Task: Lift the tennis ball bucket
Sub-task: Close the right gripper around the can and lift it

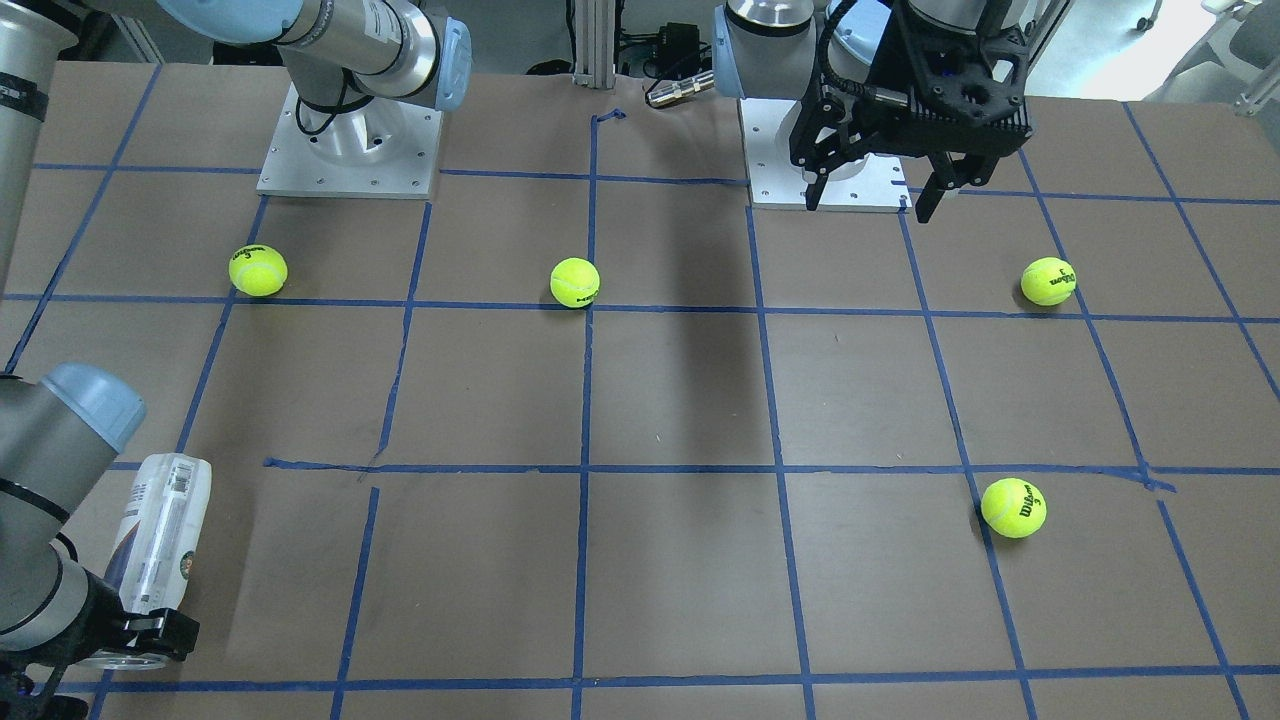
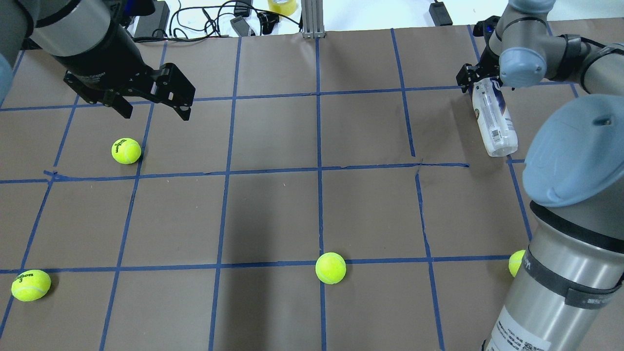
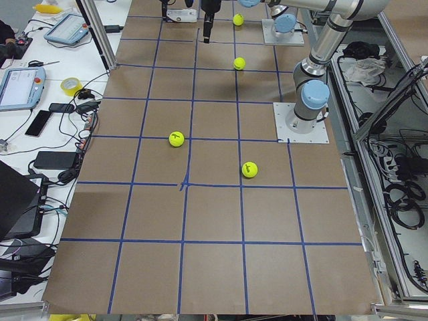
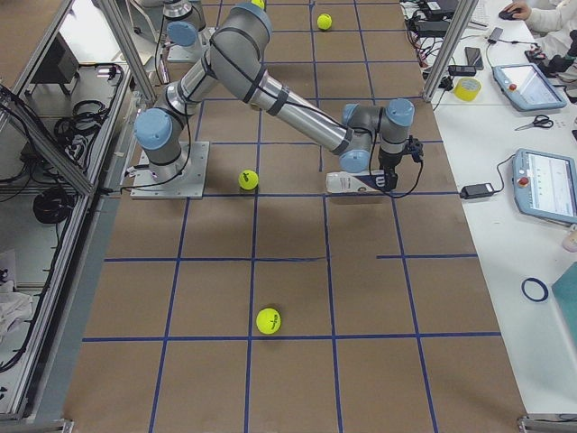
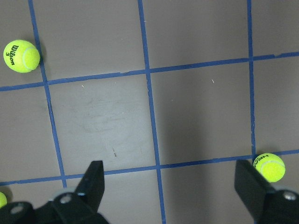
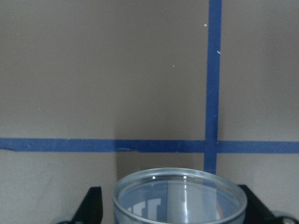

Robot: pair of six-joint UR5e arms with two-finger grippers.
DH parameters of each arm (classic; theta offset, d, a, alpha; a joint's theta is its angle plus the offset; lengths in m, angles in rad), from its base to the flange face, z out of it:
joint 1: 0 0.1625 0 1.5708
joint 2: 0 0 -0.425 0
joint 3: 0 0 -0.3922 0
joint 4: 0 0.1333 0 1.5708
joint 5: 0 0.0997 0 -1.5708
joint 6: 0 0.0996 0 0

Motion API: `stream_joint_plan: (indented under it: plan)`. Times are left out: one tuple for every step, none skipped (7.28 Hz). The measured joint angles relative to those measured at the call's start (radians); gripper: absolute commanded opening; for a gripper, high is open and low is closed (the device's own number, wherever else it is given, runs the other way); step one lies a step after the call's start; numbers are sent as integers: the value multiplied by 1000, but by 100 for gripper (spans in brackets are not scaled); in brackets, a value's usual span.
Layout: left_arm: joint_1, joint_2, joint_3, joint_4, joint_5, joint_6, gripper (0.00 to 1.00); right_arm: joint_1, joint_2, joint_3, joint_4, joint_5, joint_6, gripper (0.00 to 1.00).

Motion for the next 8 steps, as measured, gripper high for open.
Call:
stream_joint_plan:
  plan:
    - [0, 0, 0, 0, 0, 0, 100, 0, 0, 2, 3, -2, -2, 99]
    - [0, 0, 0, 0, 0, 0, 100, -1, -2, 4, 7, -8, -2, 89]
    - [0, 0, 0, 0, 0, 0, 100, -1, -3, 5, 11, -21, -2, 85]
    - [0, 0, 0, 0, 0, 0, 100, 0, -4, 6, 17, -35, -2, 82]
    - [0, 1, 0, 0, 0, 0, 100, 0, -5, 9, 19, -45, -2, 81]
    - [0, 1, 0, 0, 1, 0, 100, -1, -7, 12, 20, -49, -2, 62]
    - [0, 1, 0, 0, 0, 0, 100, -1, -8, 14, 19, -49, -1, 61]
    - [-1, 2, 0, 0, 0, 0, 100, -1, -10, 14, 20, -46, 2, 61]
